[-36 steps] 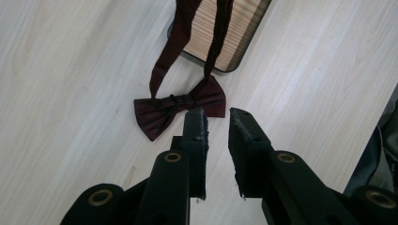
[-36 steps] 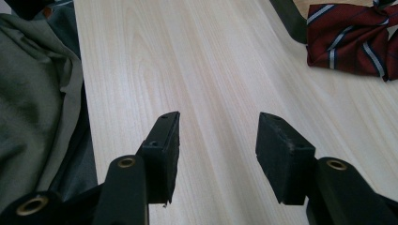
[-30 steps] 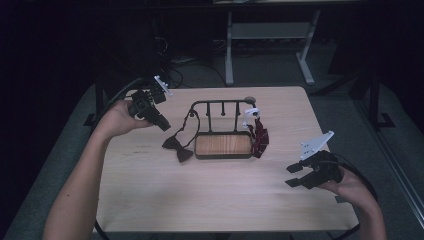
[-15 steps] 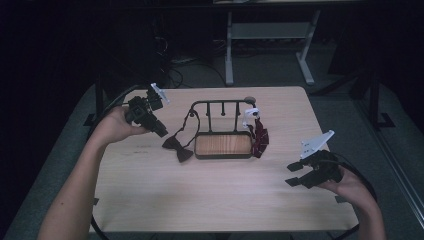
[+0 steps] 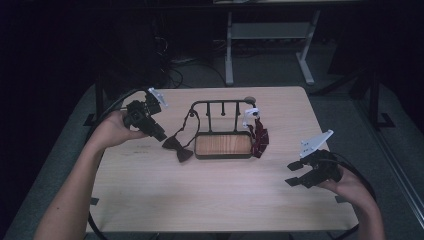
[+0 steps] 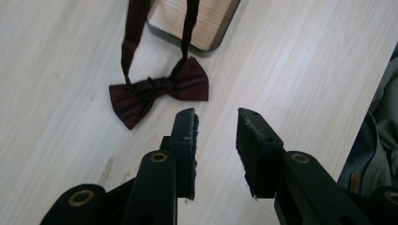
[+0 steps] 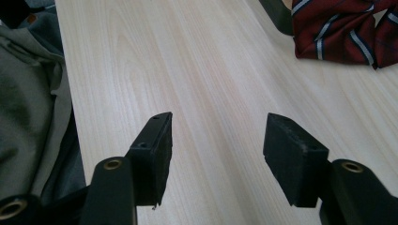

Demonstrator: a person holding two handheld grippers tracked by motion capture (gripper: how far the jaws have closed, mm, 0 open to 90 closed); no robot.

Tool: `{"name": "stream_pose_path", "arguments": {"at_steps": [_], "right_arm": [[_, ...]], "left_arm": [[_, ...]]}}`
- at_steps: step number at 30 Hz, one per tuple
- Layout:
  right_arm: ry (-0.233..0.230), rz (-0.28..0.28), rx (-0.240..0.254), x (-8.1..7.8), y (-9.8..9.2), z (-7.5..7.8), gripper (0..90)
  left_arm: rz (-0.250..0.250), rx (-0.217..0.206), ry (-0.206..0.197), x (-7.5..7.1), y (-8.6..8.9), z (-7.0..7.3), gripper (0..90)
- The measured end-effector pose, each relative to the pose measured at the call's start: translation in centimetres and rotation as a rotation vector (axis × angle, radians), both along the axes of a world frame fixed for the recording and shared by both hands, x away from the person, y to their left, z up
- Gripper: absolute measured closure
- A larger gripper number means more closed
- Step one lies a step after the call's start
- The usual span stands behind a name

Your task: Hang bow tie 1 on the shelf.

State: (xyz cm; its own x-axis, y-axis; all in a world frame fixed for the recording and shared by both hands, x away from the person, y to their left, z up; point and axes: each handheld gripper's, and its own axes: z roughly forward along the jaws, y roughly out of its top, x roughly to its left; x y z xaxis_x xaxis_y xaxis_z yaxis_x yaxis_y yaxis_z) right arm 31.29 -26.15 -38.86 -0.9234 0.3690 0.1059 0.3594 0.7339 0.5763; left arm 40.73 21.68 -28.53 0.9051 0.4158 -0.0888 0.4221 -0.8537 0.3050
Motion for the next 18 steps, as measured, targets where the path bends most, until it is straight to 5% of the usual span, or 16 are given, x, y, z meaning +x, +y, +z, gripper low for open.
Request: {"name": "stream_pose_path", "arguments": {"at_steps": [18], "right_arm": [[0.017, -0.046, -0.002, -0.2, -0.4, 0.0, 39.9]], "left_arm": [[0.007, -0.015, 0.022, -1.1, 1.2, -1.8, 58.1]]}}
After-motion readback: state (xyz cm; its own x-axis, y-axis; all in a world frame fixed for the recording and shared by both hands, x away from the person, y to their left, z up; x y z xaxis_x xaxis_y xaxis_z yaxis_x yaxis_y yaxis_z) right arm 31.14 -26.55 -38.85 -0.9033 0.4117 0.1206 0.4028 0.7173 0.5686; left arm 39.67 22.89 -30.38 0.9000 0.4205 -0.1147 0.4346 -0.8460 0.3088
